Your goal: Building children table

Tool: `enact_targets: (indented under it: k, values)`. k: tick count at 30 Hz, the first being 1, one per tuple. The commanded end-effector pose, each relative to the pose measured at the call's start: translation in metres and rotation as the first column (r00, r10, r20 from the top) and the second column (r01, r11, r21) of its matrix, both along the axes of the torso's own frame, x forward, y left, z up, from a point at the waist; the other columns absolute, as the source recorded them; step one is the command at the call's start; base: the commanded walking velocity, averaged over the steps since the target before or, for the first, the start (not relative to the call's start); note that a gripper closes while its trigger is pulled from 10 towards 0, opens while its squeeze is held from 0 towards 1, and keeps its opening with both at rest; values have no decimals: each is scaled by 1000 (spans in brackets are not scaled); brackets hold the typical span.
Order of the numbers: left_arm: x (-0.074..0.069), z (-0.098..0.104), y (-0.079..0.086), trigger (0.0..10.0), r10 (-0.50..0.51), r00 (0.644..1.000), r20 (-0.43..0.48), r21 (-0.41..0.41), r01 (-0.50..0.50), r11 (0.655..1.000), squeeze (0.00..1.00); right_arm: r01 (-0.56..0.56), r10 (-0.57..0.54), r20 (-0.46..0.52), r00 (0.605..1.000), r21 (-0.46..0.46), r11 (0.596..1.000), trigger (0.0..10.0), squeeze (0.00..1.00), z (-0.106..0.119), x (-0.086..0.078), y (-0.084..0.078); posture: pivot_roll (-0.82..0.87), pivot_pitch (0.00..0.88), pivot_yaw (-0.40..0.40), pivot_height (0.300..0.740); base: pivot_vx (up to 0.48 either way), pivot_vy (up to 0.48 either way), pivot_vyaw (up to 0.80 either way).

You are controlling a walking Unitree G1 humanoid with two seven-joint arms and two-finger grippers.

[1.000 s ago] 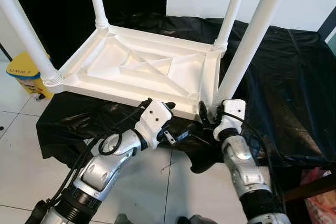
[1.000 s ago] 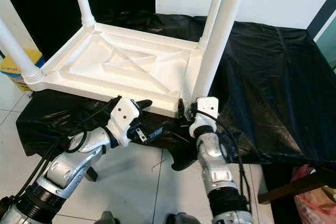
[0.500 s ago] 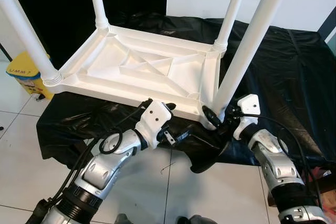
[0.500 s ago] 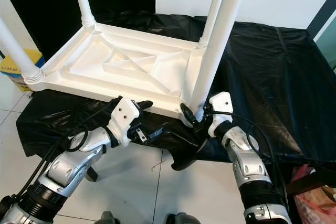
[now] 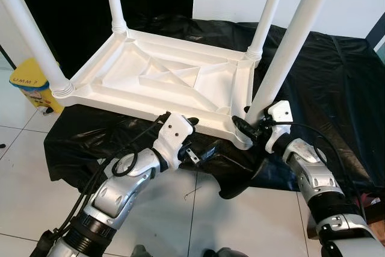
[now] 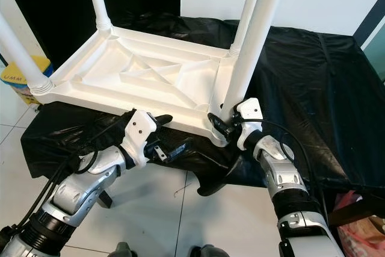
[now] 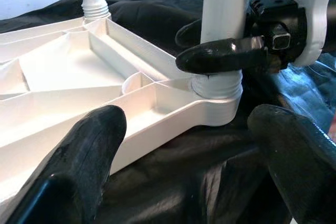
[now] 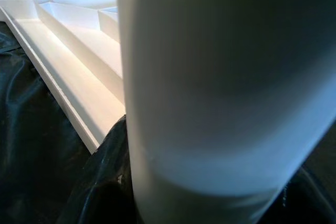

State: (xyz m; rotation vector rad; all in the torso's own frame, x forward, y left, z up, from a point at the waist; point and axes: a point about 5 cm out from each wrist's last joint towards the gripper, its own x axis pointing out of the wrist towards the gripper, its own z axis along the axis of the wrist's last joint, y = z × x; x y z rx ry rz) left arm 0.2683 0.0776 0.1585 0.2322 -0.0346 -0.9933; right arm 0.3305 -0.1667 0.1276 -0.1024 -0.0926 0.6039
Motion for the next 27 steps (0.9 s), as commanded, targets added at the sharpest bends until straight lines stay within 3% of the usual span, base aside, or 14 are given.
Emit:
enact_targets:
  k: [1,2,3,12,18,21,23,24,27]
  values:
    - [-7,-2,-4,10000,-87,996,-12,21,87,996,0,26,-26,-58,998,2,1000,0,0,-13,-2,-4,58,63,-111,740,0,0,0]
    - [-7,-3,-4,10000,-87,996,-18,19,87,996,0,29,-29,-62,998,9,1000,0,0,-14,-2,-5,58,63,-111,740,0,0,0]
    - [-7,-3,-5,10000,-89,996,-23,19,89,996,0,44,-43,-66,997,10,999,10000,0,-15,-2,-6,58,63,-111,740,0,0,0]
    - [-5,-1,-4,10000,-57,998,-10,3,57,998,0,257,-257,-81,963,-10,966,10000,0,-27,-4,-13,57,60,-108,740,0,0,0]
    - [-4,0,-3,10000,-46,999,12,17,46,999,0,355,-350,-96,932,38,934,10000,0,-30,-9,-6,52,57,-101,740,0,0,0]
    - [-3,0,-2,10000,-26,999,38,27,25,999,0,431,-426,-94,900,48,901,10000,0,-32,-12,-1,51,56,-100,740,0,0,0]
    - [-2,0,-2,10000,-8,998,58,36,6,999,0,512,-504,-105,857,61,857,10000,0,-34,-15,3,50,57,-98,740,0,0,0]
    - [-2,0,-2,10000,-8,998,58,36,6,999,0,512,-504,-105,857,61,857,10000,0,-34,-15,3,50,57,-98,740,0,0,0]
    - [0,1,-2,10000,19,996,84,37,-22,999,0,643,-630,-137,764,80,762,10000,0,-41,-21,12,51,57,-97,740,0,0,0]
